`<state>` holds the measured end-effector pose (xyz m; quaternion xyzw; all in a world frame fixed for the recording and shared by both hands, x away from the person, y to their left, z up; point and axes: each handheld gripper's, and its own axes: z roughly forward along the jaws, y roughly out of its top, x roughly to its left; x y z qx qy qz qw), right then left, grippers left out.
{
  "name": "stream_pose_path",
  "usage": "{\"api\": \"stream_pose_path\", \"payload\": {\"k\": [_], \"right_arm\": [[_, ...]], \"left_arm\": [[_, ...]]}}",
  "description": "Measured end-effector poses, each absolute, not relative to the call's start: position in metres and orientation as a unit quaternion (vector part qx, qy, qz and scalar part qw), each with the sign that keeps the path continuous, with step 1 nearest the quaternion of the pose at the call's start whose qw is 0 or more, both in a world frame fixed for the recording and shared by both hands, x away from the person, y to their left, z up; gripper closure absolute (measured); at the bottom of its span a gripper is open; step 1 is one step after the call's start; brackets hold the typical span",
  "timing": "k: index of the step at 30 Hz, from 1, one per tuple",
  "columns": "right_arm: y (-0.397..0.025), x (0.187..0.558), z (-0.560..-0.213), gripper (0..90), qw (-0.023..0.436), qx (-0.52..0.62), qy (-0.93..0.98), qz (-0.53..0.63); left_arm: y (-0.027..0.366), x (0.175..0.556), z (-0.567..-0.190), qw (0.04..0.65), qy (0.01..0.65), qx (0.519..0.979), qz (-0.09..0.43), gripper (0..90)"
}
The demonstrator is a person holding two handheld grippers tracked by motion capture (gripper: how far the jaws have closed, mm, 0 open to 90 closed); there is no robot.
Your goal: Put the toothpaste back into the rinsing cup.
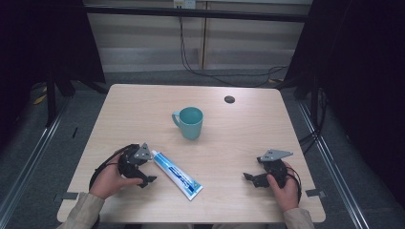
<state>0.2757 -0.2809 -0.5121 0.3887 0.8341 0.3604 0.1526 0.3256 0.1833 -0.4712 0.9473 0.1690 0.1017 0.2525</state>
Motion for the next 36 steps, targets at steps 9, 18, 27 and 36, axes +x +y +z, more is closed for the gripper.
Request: {"api": "stream_pose_path", "payload": {"k": [9,18,27,36], "right_arm": [[-0.281,0.276,-0.512,11.9,0.152,0.388,0.834,0.36],[-0.281,0.276,-0.512,11.9,0.151,0.39,0.834,0.36],[-0.281,0.276,-0.512,11.9,0.152,0.389,0.834,0.36],[-0.281,0.276,-0.512,11.9,0.152,0.388,0.834,0.361]], "left_arm": [[0.165,0.334,-0.452,0.213,0.111,0.964,0.118,10.2],[0.144,0.34,-0.448,0.186,0.073,0.972,0.12,14.4],[0.128,0.34,-0.445,0.168,0.045,0.979,0.104,15.1],[0.11,0.343,-0.445,0.155,0.02,0.983,0.091,15.1]]}}
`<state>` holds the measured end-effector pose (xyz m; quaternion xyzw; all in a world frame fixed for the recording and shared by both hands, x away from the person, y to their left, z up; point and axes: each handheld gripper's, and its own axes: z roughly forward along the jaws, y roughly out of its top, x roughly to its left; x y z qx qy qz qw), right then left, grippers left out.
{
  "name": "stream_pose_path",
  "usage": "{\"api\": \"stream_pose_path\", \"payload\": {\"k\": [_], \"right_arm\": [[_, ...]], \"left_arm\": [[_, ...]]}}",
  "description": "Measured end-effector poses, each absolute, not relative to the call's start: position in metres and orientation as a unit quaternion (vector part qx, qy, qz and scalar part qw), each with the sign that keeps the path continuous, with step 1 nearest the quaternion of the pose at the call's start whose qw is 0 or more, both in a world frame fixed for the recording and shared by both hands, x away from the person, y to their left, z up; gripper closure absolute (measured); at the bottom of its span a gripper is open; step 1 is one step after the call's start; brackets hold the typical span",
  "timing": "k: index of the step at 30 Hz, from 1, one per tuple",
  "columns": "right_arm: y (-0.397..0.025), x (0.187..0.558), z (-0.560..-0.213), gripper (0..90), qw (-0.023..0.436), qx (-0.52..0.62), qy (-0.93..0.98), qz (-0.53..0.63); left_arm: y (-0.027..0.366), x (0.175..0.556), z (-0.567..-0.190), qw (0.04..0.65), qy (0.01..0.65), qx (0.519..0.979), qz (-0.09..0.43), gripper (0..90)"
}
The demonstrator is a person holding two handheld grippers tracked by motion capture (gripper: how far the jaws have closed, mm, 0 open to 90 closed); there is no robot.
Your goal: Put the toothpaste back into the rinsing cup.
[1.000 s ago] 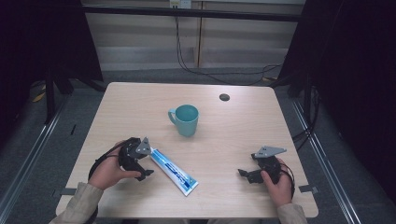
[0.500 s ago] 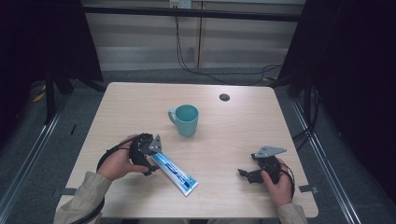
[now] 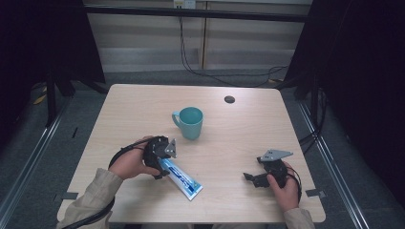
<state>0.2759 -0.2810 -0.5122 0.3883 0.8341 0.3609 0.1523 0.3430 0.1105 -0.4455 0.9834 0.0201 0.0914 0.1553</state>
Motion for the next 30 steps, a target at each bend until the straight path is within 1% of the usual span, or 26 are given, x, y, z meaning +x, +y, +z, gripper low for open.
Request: {"api": "stream_pose_path", "payload": {"k": [10,20,24,30], "right_arm": [[-0.281,0.276,-0.512,11.9,0.15,0.388,0.834,0.362],[-0.281,0.276,-0.512,11.9,0.15,0.386,0.835,0.362],[-0.281,0.276,-0.512,11.9,0.149,0.385,0.836,0.362],[-0.281,0.276,-0.512,11.9,0.149,0.382,0.837,0.363]], "left_arm": [[0.1,0.344,-0.45,0.144,0.003,0.986,0.079,15.6],[0.097,0.345,-0.454,0.15,0.0,0.987,0.058,16.3],[0.097,0.345,-0.454,0.15,-0.004,0.987,0.053,19.1],[0.099,0.345,-0.457,0.158,-0.005,0.987,0.037,19.7]]}}
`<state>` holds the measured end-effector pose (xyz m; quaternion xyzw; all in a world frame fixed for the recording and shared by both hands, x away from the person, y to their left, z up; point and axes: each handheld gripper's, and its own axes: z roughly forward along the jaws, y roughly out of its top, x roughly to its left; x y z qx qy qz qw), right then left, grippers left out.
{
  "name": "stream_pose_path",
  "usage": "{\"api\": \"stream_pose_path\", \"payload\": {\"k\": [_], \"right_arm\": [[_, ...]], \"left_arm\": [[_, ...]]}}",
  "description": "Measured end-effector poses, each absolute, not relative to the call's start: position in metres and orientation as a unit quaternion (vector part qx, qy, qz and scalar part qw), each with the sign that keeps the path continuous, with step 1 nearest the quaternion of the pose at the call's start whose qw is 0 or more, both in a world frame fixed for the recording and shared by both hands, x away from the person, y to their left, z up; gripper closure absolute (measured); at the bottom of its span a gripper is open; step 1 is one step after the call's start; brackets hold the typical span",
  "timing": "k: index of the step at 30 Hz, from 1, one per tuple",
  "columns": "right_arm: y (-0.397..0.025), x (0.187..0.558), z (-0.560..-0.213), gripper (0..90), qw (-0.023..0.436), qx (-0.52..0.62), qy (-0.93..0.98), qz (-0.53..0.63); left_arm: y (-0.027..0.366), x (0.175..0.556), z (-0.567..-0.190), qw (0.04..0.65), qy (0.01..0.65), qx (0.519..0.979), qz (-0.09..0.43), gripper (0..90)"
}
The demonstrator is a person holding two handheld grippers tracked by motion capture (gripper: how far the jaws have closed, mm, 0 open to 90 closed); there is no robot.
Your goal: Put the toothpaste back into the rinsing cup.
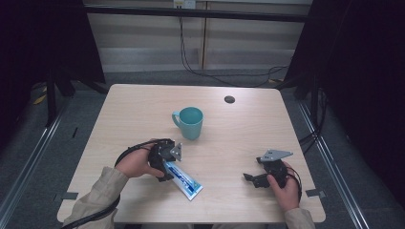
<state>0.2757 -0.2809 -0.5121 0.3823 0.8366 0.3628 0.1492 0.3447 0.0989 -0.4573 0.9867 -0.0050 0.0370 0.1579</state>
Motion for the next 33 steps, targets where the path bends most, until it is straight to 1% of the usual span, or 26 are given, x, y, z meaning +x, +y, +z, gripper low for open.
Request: {"api": "stream_pose_path", "payload": {"k": [14,16,18,23,28,30,33], "right_arm": [[-0.281,0.276,-0.512,11.9,0.149,0.382,0.837,0.363],[-0.281,0.276,-0.512,11.9,0.149,0.382,0.837,0.363],[-0.281,0.276,-0.512,11.9,0.149,0.381,0.837,0.363],[-0.281,0.276,-0.512,11.9,0.148,0.38,0.837,0.363],[-0.281,0.276,-0.512,11.9,0.148,0.38,0.837,0.363],[-0.281,0.276,-0.512,11.9,0.148,0.38,0.837,0.363],[-0.281,0.276,-0.512,11.9,0.148,0.38,0.838,0.363]], "left_arm": [[0.099,0.346,-0.461,0.156,-0.015,0.987,0.032,21.4],[0.099,0.345,-0.464,0.146,-0.022,0.988,0.037,23.8],[0.099,0.344,-0.466,0.143,-0.024,0.989,0.036,28.6],[0.101,0.345,-0.467,0.137,-0.016,0.99,0.031,32.5],[0.1,0.345,-0.467,0.124,-0.014,0.992,0.029,40.4],[0.101,0.345,-0.468,0.131,-0.006,0.991,0.022,41.1],[0.101,0.346,-0.466,0.133,-0.005,0.991,0.018,39.9]]}}
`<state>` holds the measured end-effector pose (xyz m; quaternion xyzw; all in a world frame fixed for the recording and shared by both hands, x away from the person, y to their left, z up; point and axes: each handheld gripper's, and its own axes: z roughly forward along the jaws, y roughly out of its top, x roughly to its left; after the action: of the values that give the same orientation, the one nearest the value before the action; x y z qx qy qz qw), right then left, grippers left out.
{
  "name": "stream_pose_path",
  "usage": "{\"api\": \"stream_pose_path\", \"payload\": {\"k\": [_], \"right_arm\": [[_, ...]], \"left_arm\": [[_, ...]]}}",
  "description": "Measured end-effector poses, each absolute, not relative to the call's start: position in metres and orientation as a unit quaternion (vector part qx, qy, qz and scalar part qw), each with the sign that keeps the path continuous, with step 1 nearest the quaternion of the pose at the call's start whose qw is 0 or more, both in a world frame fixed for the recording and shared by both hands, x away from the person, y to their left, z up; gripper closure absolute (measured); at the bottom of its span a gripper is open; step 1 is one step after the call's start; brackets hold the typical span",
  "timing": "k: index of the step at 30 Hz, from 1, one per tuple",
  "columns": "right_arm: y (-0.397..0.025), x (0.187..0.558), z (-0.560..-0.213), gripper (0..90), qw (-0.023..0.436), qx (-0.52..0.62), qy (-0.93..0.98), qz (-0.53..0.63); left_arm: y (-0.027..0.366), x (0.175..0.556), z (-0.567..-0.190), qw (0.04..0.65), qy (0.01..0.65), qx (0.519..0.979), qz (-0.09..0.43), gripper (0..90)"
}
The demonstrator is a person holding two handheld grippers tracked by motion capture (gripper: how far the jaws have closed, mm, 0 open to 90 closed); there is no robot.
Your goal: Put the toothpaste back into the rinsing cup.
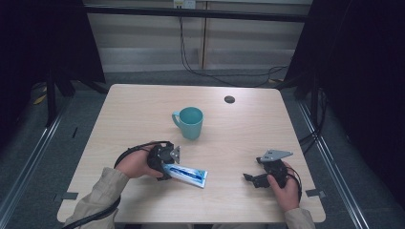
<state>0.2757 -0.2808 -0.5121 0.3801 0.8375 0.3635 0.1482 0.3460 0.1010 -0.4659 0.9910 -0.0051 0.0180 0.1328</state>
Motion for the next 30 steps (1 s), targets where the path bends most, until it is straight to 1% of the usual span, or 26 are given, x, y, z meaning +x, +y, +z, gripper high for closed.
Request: {"api": "stream_pose_path", "payload": {"k": [3,13,15,17,19,20,21,24,25,26,29,30], "right_arm": [[-0.281,0.276,-0.512,11.9,0.148,0.38,0.837,0.364],[-0.281,0.276,-0.512,11.9,0.148,0.38,0.838,0.364],[-0.281,0.276,-0.512,11.9,0.148,0.38,0.837,0.364],[-0.281,0.276,-0.512,11.9,0.148,0.38,0.837,0.364],[-0.281,0.275,-0.512,11.9,0.148,0.38,0.837,0.363],[-0.281,0.276,-0.512,11.9,0.148,0.38,0.838,0.364],[-0.281,0.276,-0.512,11.9,0.148,0.38,0.838,0.364],[-0.281,0.276,-0.512,11.9,0.147,0.38,0.838,0.364],[-0.281,0.276,-0.512,11.9,0.147,0.38,0.838,0.364],[-0.281,0.276,-0.512,11.9,0.147,0.38,0.838,0.364],[-0.281,0.276,-0.512,11.9,0.147,0.38,0.838,0.364],[-0.281,0.276,-0.512,11.9,0.147,0.38,0.838,0.364]], "left_arm": [[0.098,0.345,-0.464,0.132,0.0,0.991,0.011,39.2],[0.082,0.342,-0.469,0.129,-0.037,0.991,0.009,35.3],[0.078,0.341,-0.47,0.137,-0.031,0.99,0.004,34.5],[0.075,0.341,-0.471,0.143,-0.034,0.989,-0.003,35.6],[0.073,0.341,-0.469,0.135,-0.038,0.99,-0.005,41.2],[0.072,0.342,-0.469,0.133,-0.032,0.99,-0.017,43.4],[0.071,0.342,-0.468,0.128,-0.028,0.991,-0.014,46.0],[0.07,0.34,-0.465,0.129,-0.001,0.992,-0.005,59.9],[0.07,0.34,-0.465,0.129,-0.001,0.992,-0.005,65.4],[0.073,0.341,-0.462,0.143,0.013,0.99,-0.007,69.3],[0.076,0.34,-0.461,0.15,0.019,0.988,-0.012,72.1],[0.078,0.339,-0.461,0.159,0.03,0.987,-0.014,72.1]]}}
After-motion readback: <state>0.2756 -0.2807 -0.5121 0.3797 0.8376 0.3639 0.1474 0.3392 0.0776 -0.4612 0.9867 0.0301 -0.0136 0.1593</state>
